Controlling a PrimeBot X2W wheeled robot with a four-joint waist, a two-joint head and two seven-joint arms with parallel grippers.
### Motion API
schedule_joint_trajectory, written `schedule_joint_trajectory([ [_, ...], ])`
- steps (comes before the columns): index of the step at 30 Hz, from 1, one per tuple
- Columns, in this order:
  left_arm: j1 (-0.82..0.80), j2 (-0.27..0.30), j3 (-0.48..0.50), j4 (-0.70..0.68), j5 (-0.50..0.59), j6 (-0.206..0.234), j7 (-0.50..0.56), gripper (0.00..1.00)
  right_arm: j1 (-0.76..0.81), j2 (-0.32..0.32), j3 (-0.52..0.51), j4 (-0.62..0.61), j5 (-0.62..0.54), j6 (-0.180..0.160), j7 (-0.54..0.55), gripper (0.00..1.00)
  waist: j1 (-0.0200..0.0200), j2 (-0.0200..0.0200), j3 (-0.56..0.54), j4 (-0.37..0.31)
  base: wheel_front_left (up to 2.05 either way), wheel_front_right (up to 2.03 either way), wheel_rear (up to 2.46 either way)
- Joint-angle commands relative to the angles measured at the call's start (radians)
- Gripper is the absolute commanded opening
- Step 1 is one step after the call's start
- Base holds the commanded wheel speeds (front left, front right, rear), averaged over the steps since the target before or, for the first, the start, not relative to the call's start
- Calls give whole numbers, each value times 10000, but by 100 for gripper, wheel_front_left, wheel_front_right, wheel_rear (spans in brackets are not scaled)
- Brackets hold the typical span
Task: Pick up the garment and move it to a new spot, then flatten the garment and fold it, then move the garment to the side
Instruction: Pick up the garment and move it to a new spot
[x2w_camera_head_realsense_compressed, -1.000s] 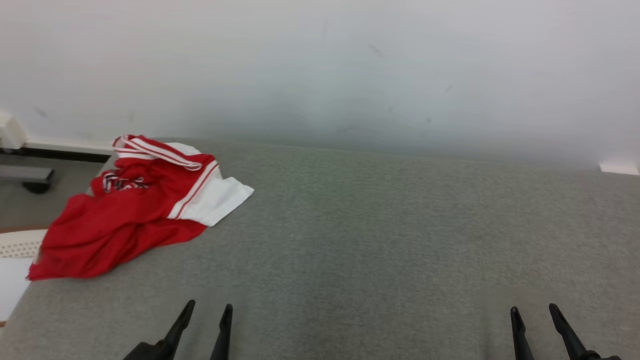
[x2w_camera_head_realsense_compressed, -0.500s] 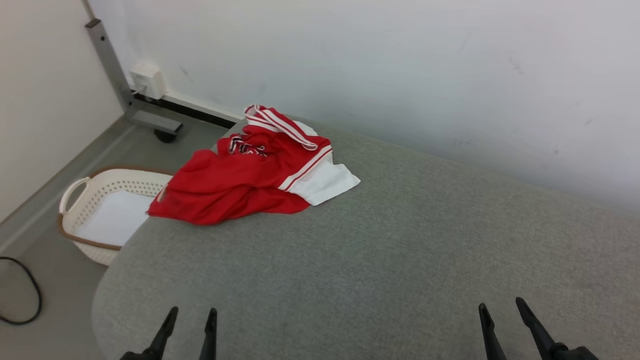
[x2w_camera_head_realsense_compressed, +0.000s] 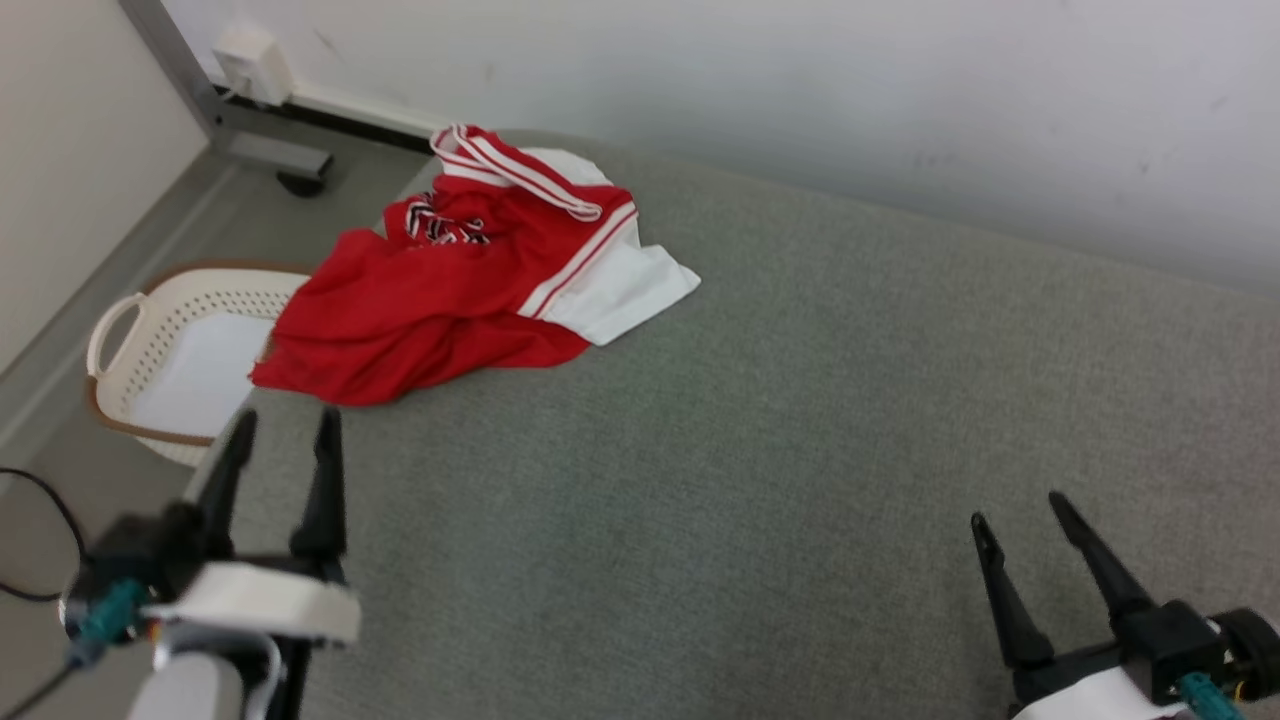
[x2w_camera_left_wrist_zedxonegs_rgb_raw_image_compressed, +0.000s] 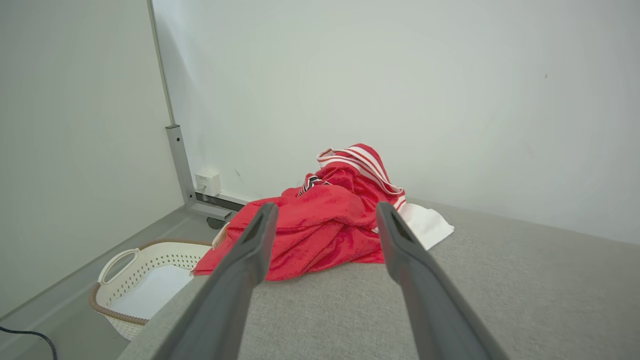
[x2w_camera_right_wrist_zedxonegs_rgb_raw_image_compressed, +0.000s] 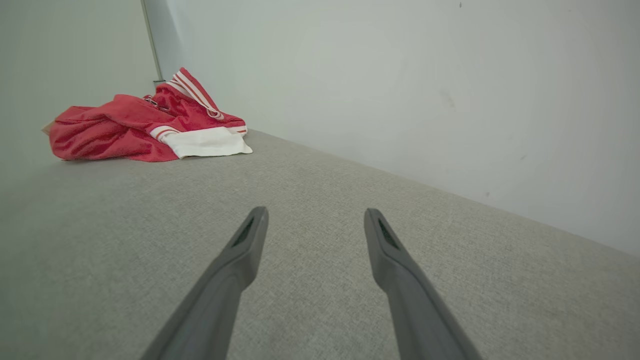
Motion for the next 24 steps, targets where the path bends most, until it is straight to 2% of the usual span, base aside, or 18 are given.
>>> schedule_joint_trajectory([
  [1,-909,301,13,181,-167,-54,122,100,-475,-277,24,-89,-180,-21,3,100,0,0,1456,-308,0,0,0],
  [5,-3052,1068,-16,982,-702,-67,527,100,-1406,-837,167,-187,-421,-21,3,100,0,0,2809,-515,0,0,0],
  [9,-4856,1831,-487,2074,-1352,-65,993,100,-2116,-1171,293,-358,-570,-21,3,100,0,0,3745,-809,0,0,0],
  [12,-5588,2145,-704,2702,-1919,-45,1299,100,-2323,-1273,329,-346,-621,-24,13,100,0,0,4064,-971,0,0,0],
  [17,-6700,3023,-1759,3977,-3262,-47,2302,100,-2296,-1318,315,-185,-742,-35,81,100,0,0,4522,-1358,0,0,0],
  [24,-7139,4029,-3140,5231,-4833,-46,3966,100,-1973,-1235,245,12,-780,-55,131,100,0,0,4716,-1757,0,0,0],
])
